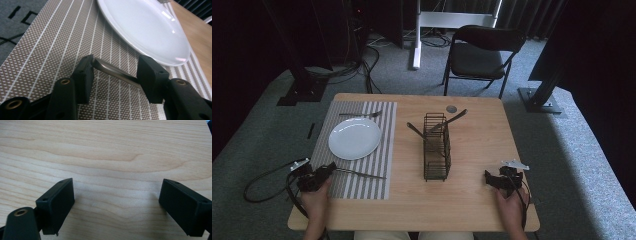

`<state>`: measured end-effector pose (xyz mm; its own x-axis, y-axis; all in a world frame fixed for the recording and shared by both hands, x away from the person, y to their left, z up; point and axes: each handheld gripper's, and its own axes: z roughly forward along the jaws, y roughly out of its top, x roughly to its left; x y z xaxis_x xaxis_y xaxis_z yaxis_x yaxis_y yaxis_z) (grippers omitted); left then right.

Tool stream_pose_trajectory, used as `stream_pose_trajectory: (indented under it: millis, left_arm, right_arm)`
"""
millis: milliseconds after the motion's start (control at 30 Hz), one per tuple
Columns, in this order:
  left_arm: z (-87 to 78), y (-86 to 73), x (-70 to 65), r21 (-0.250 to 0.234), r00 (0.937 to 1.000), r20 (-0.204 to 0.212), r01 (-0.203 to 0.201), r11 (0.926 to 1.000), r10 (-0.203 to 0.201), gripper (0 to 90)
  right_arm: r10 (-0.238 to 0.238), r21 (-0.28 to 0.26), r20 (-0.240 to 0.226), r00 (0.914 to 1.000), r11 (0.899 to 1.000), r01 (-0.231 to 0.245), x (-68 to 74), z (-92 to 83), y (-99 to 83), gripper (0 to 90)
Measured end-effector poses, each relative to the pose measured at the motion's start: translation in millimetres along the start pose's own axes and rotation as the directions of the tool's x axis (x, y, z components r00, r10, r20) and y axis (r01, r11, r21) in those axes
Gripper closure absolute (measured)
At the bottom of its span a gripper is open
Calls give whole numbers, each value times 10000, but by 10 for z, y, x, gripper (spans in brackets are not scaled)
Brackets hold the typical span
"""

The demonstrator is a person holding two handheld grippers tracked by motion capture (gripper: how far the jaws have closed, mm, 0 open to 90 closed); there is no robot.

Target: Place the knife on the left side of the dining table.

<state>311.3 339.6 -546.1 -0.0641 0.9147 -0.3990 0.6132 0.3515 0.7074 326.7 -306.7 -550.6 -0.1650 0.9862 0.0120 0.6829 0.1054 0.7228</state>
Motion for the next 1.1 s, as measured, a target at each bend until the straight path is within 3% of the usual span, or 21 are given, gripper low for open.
stream_pose_trajectory:
  millis: [67,100,133,167,200,233,400,467,533,767,800,867,900,967,1033,1100]
  left_arm:
    - [-2,-4,-47,90,9964,-545,-638,9979,642,474]
    - [-2,-4,-47,90,9964,-545,-638,9979,642,472]
    - [3,-18,-104,221,9860,-966,-1342,9907,1357,468]
    - [3,-29,-127,287,9819,-1050,-1553,9875,1574,462]
    - [3,-29,-127,287,9819,-1050,-1553,9875,1574,435]
    - [-3,-36,-147,412,9760,-1157,-1810,9826,1846,424]
    - [-36,-53,-132,416,9780,-1091,-1741,9838,1777,424]
    - [-70,-77,-123,459,9755,-1078,-1878,9811,1918,422]
    - [-116,-104,-114,503,9793,-902,-1774,9828,1814,409]
    - [-194,-146,-100,371,9827,-811,-1641,9858,1666,409]
    - [-296,-161,-118,-41,9806,-769,-1812,9834,1804,409]
    - [-362,-172,-148,-283,9779,-685,-1999,9794,1976,409]
    - [-391,-188,-163,-438,9786,-411,-2032,9782,2015,407]
    - [-410,-211,-188,-474,9784,-338,-2056,9775,2042,375]
    - [-431,-311,-282,-375,9730,-199,-2307,9723,2301,374]
    - [-423,-358,-333,-231,9741,-220,-2255,9740,2250,300]
  right_arm:
    - [0,0,-1,10000,10000,0,0,0,0,120]
    - [-2,-1,-2,10000,10000,2,0,0,0,120]
    - [-3,0,-1,10000,10000,3,0,0,0,120]
    - [-4,-1,-2,10000,10000,4,0,0,0,120]
    - [-4,-1,-2,10000,10000,4,0,0,0,120]
    - [-4,0,-3,10000,10000,4,0,0,0,120]
    - [-3,-1,-4,10000,10000,3,0,0,0,120]
    - [-4,-1,-3,10000,10000,4,0,0,0,120]
    - [-3,1,-4,10000,10000,3,0,0,0,120]
    - [-1,1,-3,10000,10000,1,0,0,0,120]
    - [-3,0,-4,10000,10000,3,0,0,0,120]
    - [-13,0,-7,10000,10000,13,-1,0,0,120]
    - [-13,0,-4,10000,10000,13,-1,0,0,120]
    - [-4,0,-5,10000,10000,4,0,0,0,120]
    - [-4,0,-4,10000,10000,4,0,0,0,120]
    - [-3,1,-5,10000,10000,3,0,0,0,120]
